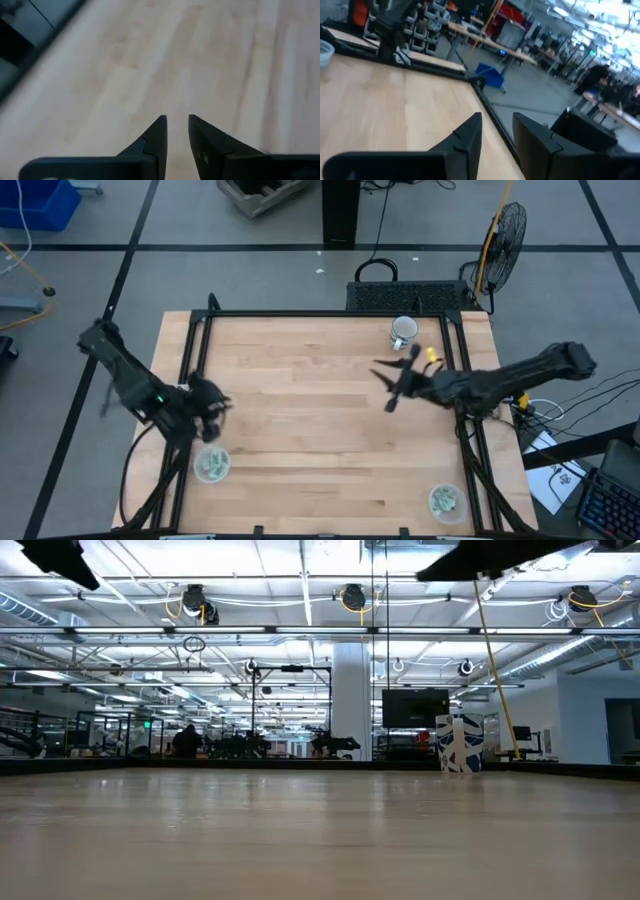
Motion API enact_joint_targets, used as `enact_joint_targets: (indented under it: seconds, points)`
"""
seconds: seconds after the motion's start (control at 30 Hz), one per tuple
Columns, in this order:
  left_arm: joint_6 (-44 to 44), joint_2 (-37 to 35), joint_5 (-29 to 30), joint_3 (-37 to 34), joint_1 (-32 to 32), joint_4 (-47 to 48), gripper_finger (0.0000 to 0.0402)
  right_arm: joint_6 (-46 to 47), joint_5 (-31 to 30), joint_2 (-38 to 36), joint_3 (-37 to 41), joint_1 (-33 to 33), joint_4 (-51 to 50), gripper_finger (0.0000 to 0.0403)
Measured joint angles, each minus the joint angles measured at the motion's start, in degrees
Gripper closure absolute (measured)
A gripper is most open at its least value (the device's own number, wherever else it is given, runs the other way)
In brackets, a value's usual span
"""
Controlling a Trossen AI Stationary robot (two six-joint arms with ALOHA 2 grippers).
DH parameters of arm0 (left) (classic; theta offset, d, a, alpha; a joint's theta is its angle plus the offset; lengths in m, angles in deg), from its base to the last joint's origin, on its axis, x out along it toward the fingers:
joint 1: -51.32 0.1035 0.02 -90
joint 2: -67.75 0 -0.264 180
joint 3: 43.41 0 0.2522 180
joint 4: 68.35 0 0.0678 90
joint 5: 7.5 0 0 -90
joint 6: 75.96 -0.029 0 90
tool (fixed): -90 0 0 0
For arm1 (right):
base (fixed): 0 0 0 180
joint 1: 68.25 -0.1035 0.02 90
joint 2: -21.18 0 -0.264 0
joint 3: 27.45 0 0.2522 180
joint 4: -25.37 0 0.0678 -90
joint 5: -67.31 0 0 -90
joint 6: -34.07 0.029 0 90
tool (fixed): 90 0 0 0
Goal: Pick and place Stevia / Truvia into bins
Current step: Return to Home Position
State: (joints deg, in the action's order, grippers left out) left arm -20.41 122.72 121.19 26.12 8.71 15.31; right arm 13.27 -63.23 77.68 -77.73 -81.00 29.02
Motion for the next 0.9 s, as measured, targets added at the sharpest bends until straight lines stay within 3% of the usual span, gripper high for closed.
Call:
enact_joint_targets:
  seconds: [0.1,0.27,0.37,0.43,0.5,0.67,0.8,0.9]
  points:
    - [-0.19,-6.5,1.32,0.02,0.23,5.71,0.0316,6.26,0.02,-9.05,-0.02,0.32,-13.28,0.0298]
    - [10.59,-15.98,0.68,-2.76,-1.62,12.95,0.0316,29.28,0.19,-21.82,0.88,0.18,-35.76,0.0298]
    - [11.06,-20.78,7.93,-8.34,-2.97,10.84,0.0316,38.02,0.18,-27.12,5.65,-0.52,-42.17,0.0298]
    - [10.43,-23.49,13.56,-13.04,-3.26,5.84,0.0316,39.7,0.31,-29.75,9.86,-0.86,-39.78,0.0298]
    - [6.39,-25.45,15.52,-17.57,-3.29,-3.03,0.0316,38.02,0.29,-31.5,14.07,-0.98,-33.01,0.0298]
    - [-15.17,-28.22,19.75,-27.8,-2.79,-37.13,0.0316,24.13,2.83,-32.95,23.83,-0.65,-9.53,0.0298]
    - [-38.59,-28.25,15.06,-32.79,-0.88,-61.49,0.0316,20.04,8.66,-33.39,27.69,-0.15,2.22,0.0298]
    - [-50.69,-28.47,11.83,-33.5,1.2,-67.45,0.0316,19.43,9.14,-34.36,27.98,-0.07,3.4,0.0298]
